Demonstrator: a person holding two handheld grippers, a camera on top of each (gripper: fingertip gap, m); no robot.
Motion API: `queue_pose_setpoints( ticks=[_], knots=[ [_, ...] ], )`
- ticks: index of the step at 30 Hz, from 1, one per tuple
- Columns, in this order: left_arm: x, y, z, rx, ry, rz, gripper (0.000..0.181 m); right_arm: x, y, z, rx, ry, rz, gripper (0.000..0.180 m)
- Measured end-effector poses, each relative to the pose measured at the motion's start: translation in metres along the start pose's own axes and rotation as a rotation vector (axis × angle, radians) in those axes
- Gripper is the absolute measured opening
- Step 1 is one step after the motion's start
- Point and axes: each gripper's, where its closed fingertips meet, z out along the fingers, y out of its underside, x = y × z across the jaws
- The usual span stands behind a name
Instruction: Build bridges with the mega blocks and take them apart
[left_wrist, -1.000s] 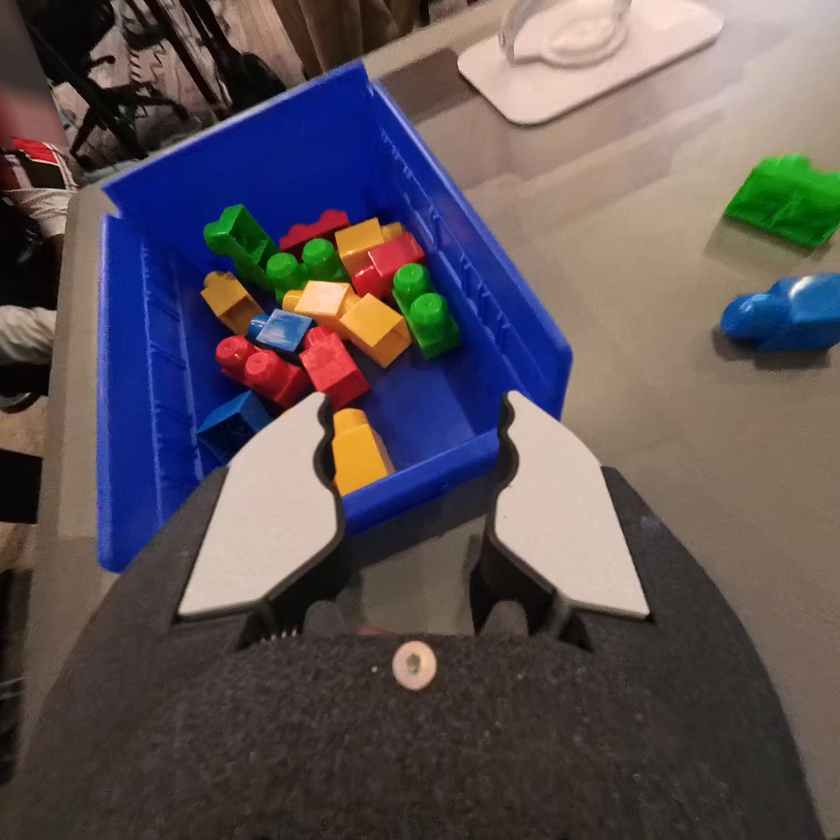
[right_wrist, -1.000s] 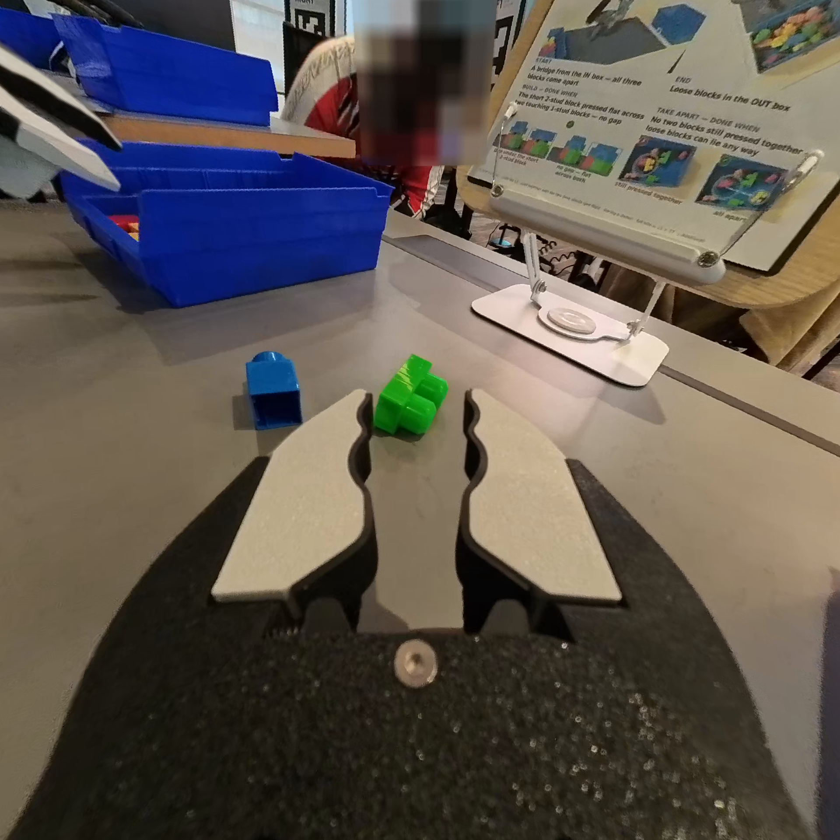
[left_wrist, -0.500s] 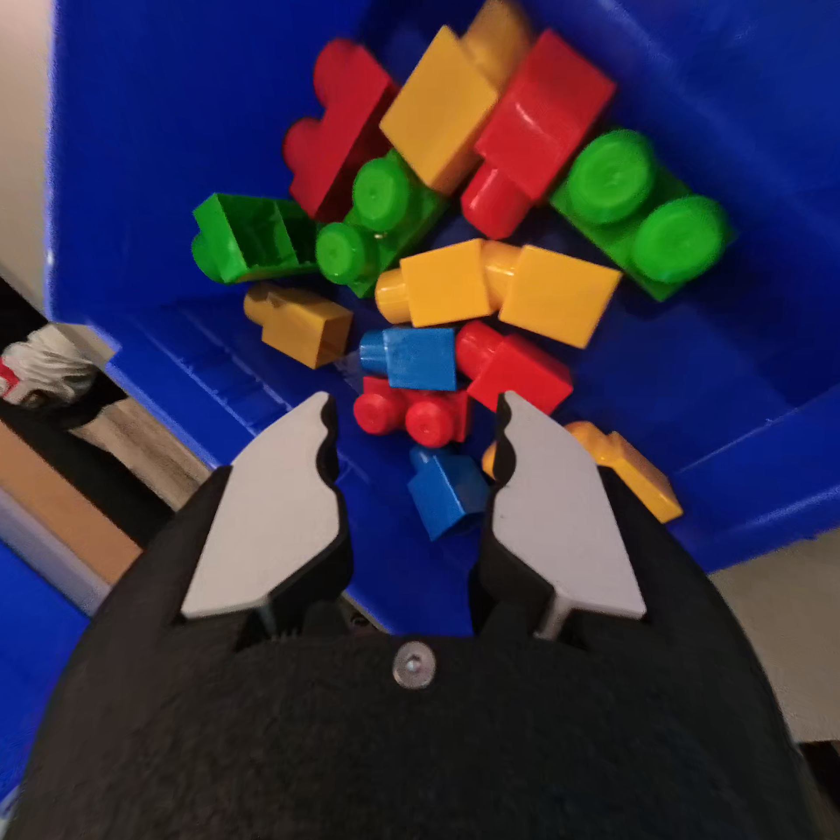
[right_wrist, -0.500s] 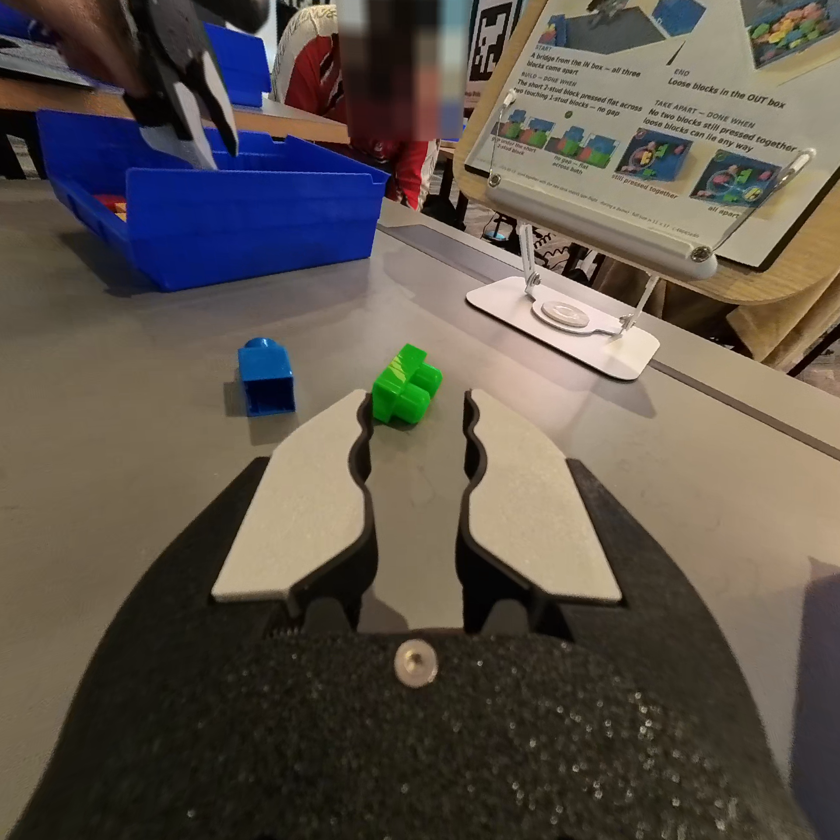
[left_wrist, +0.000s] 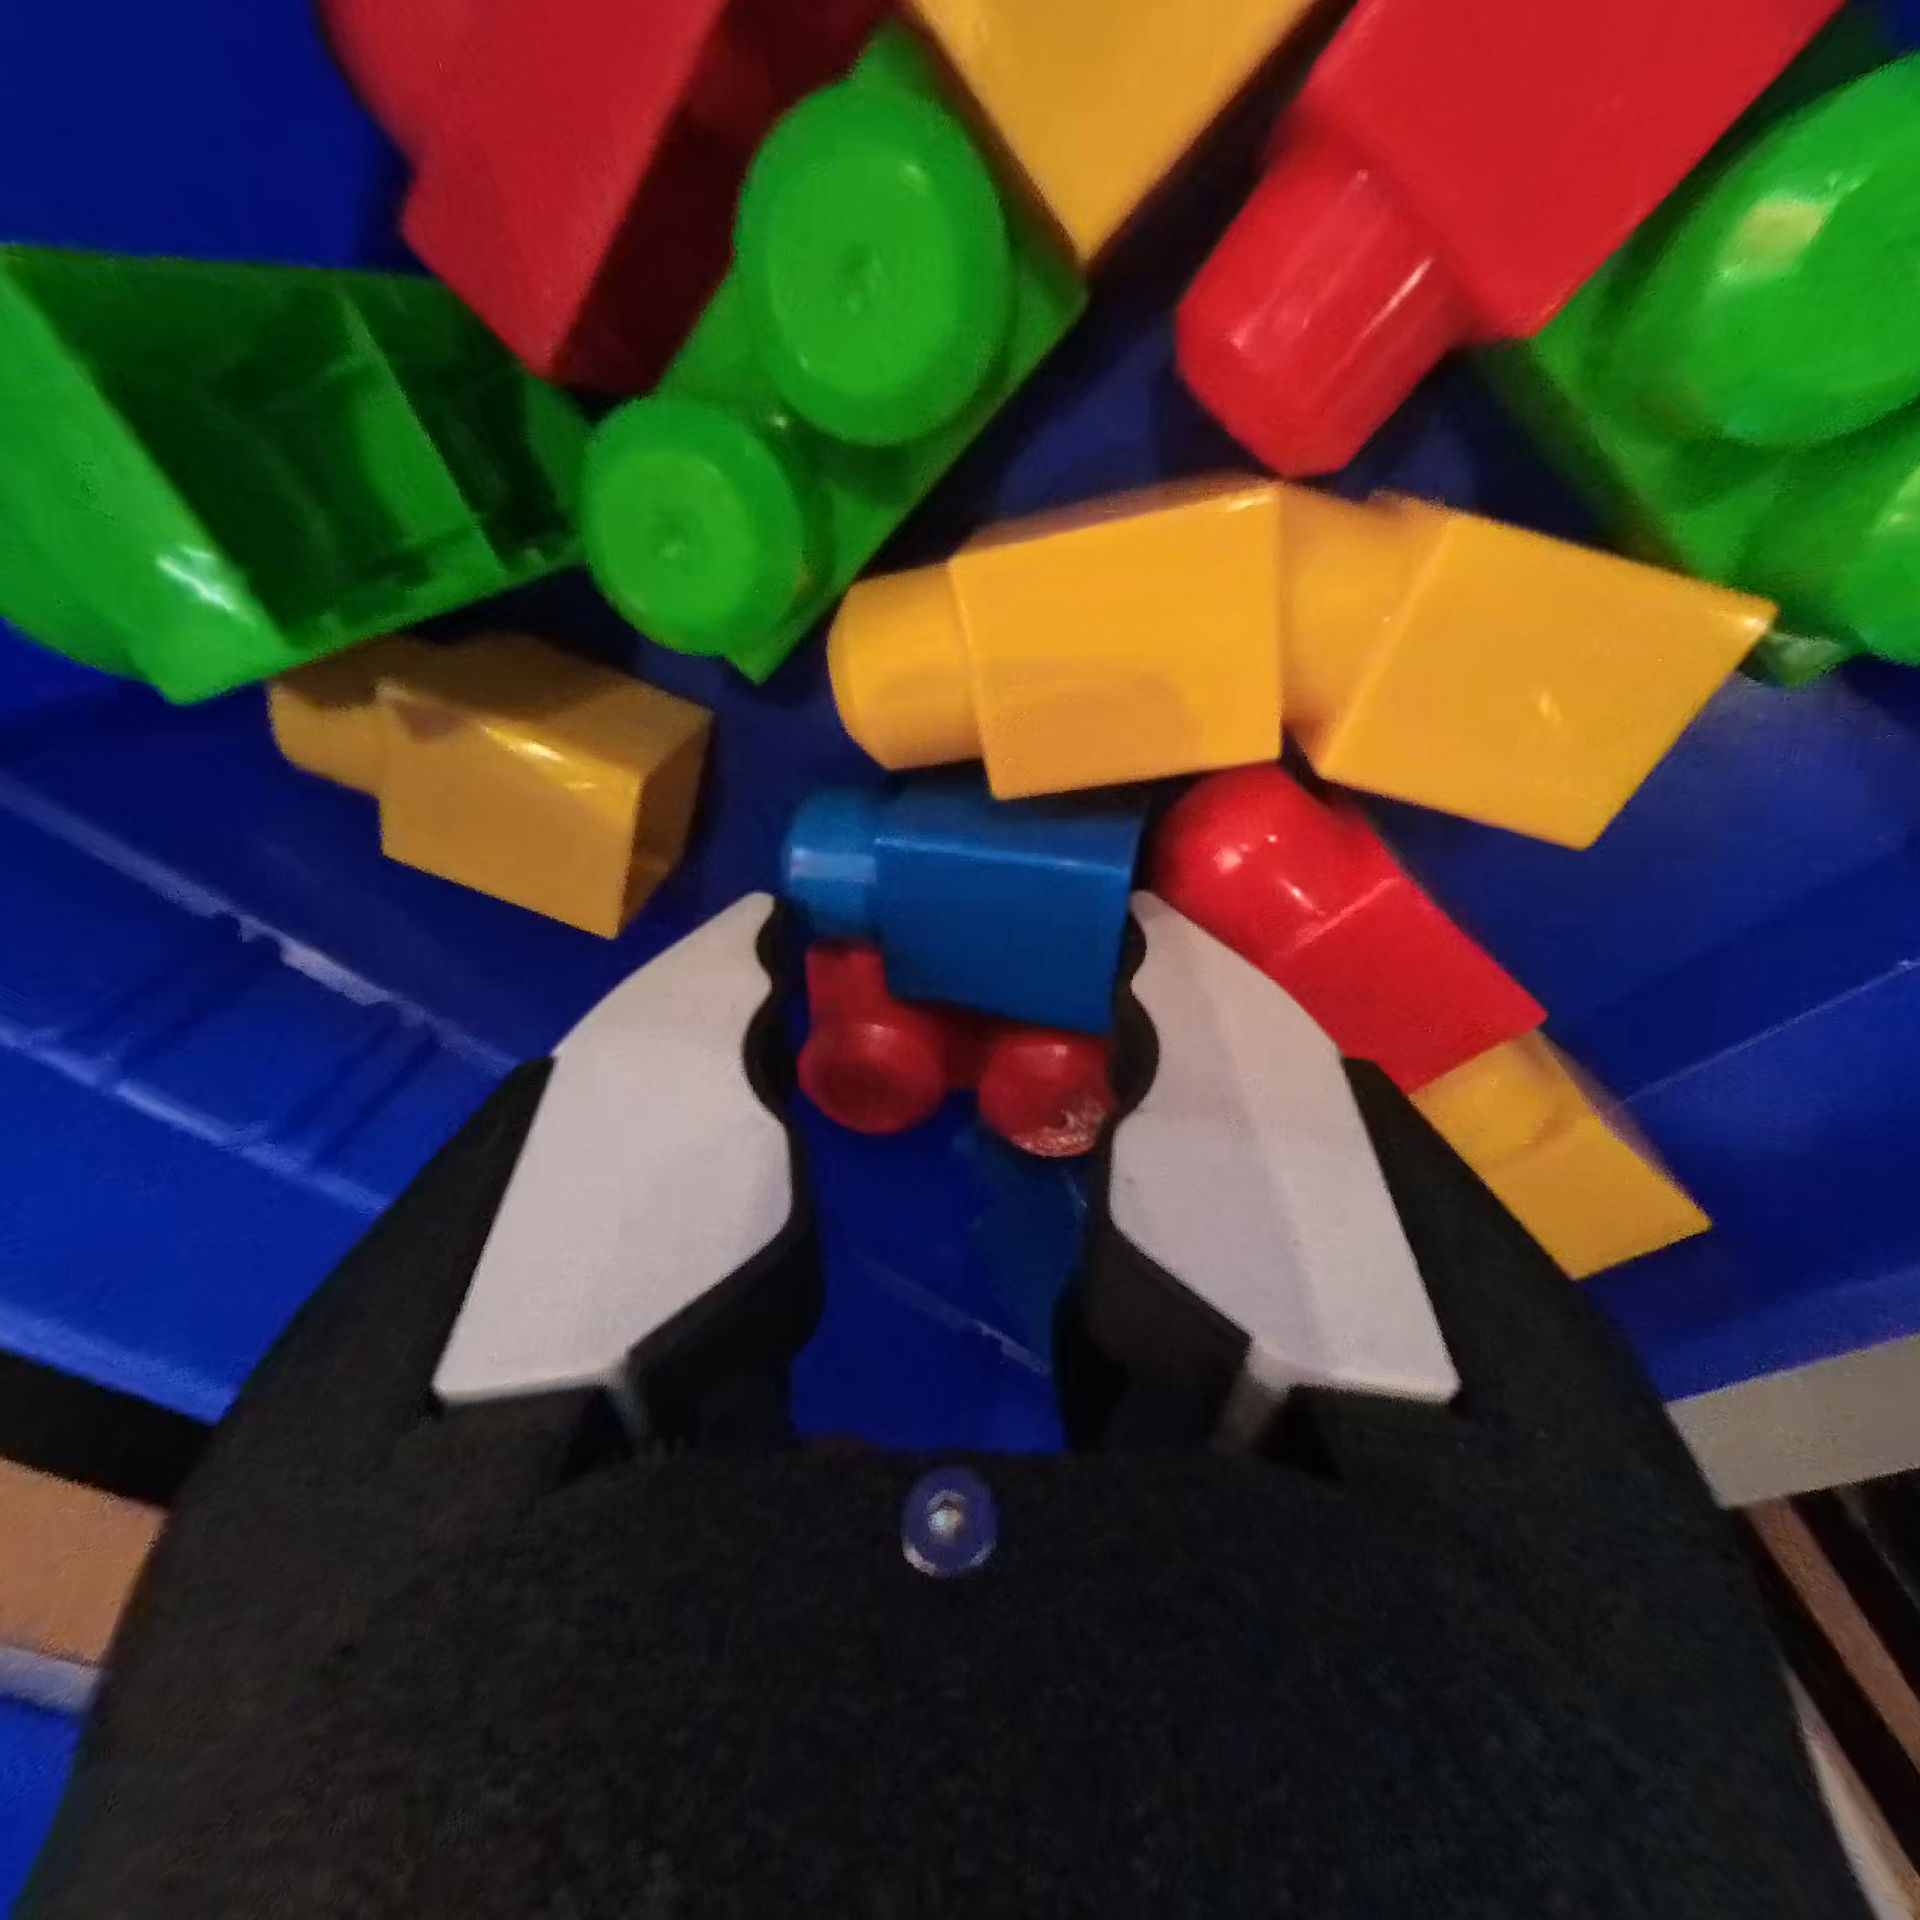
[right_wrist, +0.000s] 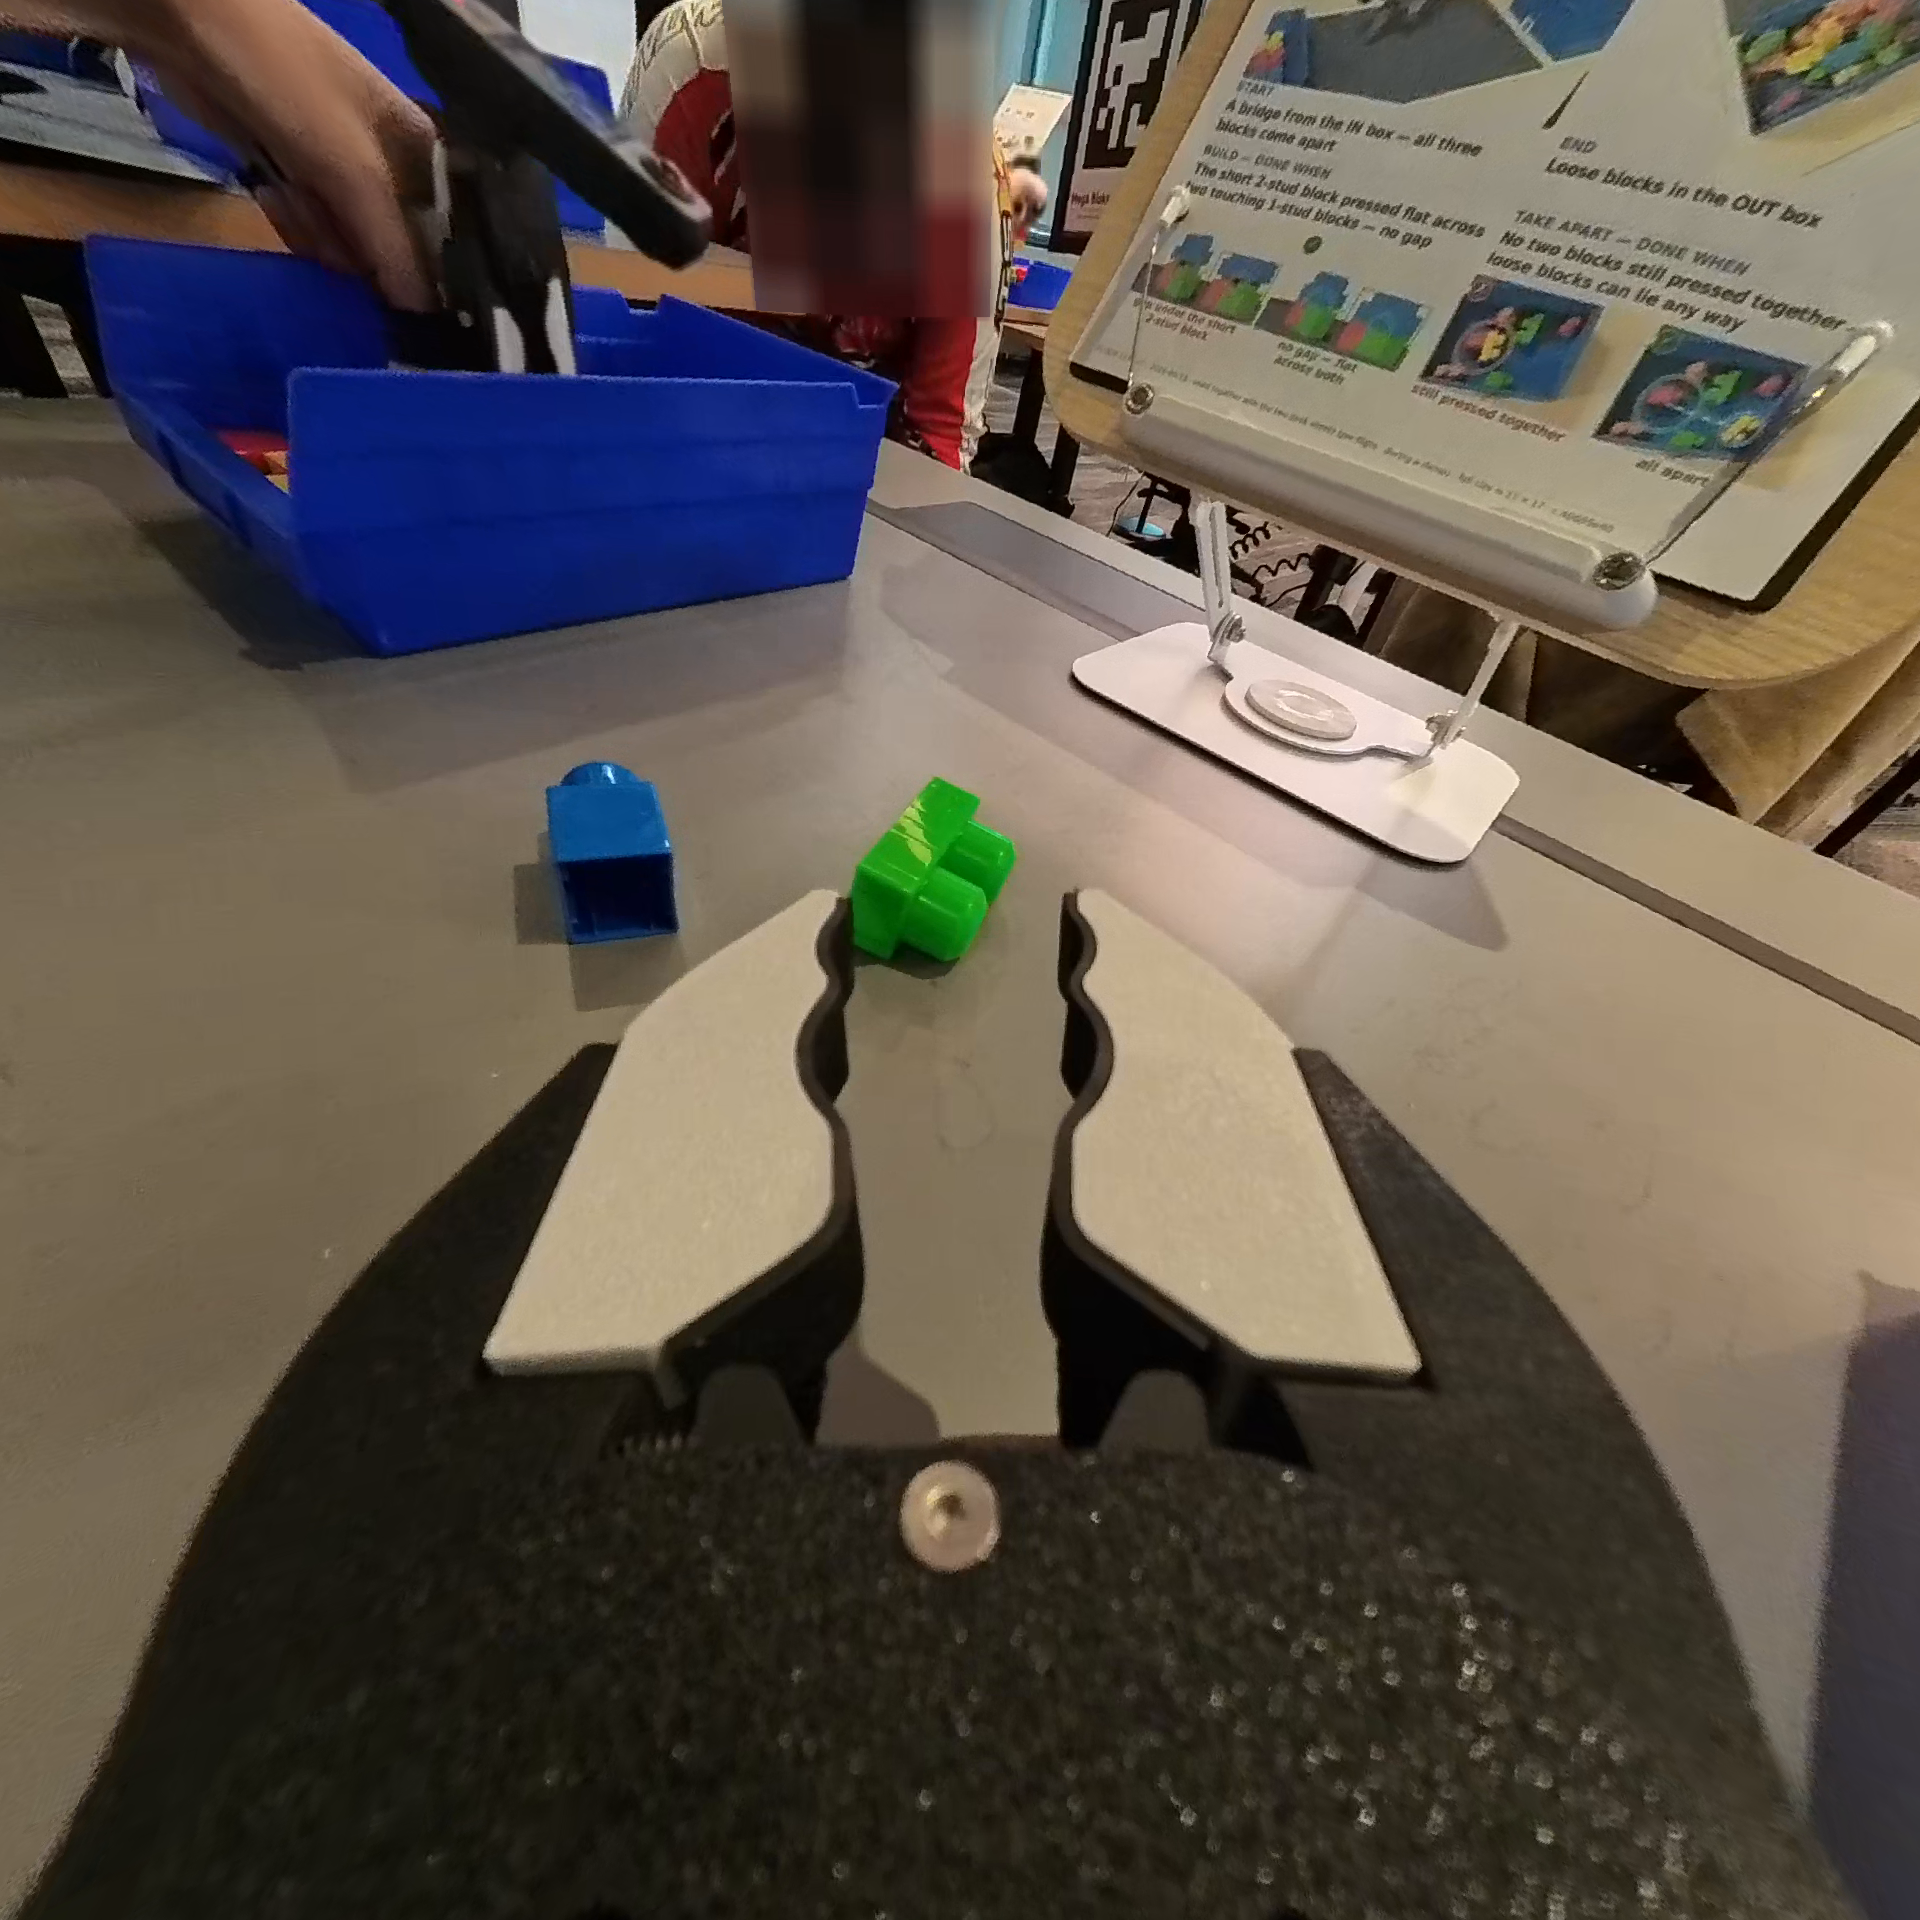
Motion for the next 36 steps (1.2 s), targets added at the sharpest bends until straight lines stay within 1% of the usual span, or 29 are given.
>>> queue_pose_setpoints(
  ticks=[5, 7, 9, 11, 14, 16, 20, 23, 26, 28, 30, 33, 36],
  knots=[
    [-0.001, -0.003, -0.001, -0.036, -0.047, 0.043, 0.057, -0.002, 0.0, 0.0, 0.001, -0.003, -0.007, 0.037],
    [-0.001, -0.006, -0.008, 0.004, -0.066, 0.061, 0.047, -0.001, 0.0, 0.0, 0.001, -0.004, -0.006, 0.037],
    [0.002, -0.013, -0.025, 0.096, -0.067, 0.059, 0.037, -0.001, 0.0, 0.0, 0.003, -0.004, -0.003, 0.037],
    [0.006, -0.014, -0.045, 0.155, -0.075, 0.051, 0.037, -0.002, -0.001, 0.0, 0.005, -0.008, 0.003, 0.037],
    [0.011, -0.005, -0.07, 0.167, -0.137, 0.061, 0.037, -0.003, -0.002, 0.0, 0.008, -0.015, 0.004, 0.037],
    [0.017, -0.004, -0.09, 0.213, -0.192, 0.05, 0.037, -0.004, -0.001, 0.0, 0.006, -0.014, -0.003, 0.037],
    [0.065, -0.015, -0.134, 0.365, -0.3, 0.065, 0.038, -0.005, -0.003, -0.001, 0.011, -0.018, -0.002, 0.037],
    [0.124, -0.024, -0.149, 0.432, -0.363, 0.09, 0.037, -0.006, -0.004, -0.001, 0.016, -0.026, 0.003, 0.037],
    [0.192, -0.037, -0.132, 0.446, -0.333, 0.102, 0.037, -0.008, -0.004, -0.002, 0.017, -0.028, -0.007, 0.037],
    [0.226, -0.044, -0.112, 0.395, -0.321, 0.073, 0.037, -0.009, -0.005, -0.002, 0.022, -0.032, -0.009, 0.036],
    [0.259, -0.055, -0.089, 0.352, -0.245, 0.07, 0.037, -0.01, -0.006, -0.002, 0.024, -0.036, -0.009, 0.036],
    [0.289, -0.071, -0.065, 0.311, -0.15, 0.074, 0.037, -0.011, -0.006, -0.002, 0.024, -0.042, -0.007, 0.037],
    [0.309, -0.082, -0.052, 0.293, -0.056, 0.042, 0.037, -0.012, -0.006, -0.001, 0.019, -0.046, -0.007, 0.037]
  ],
)
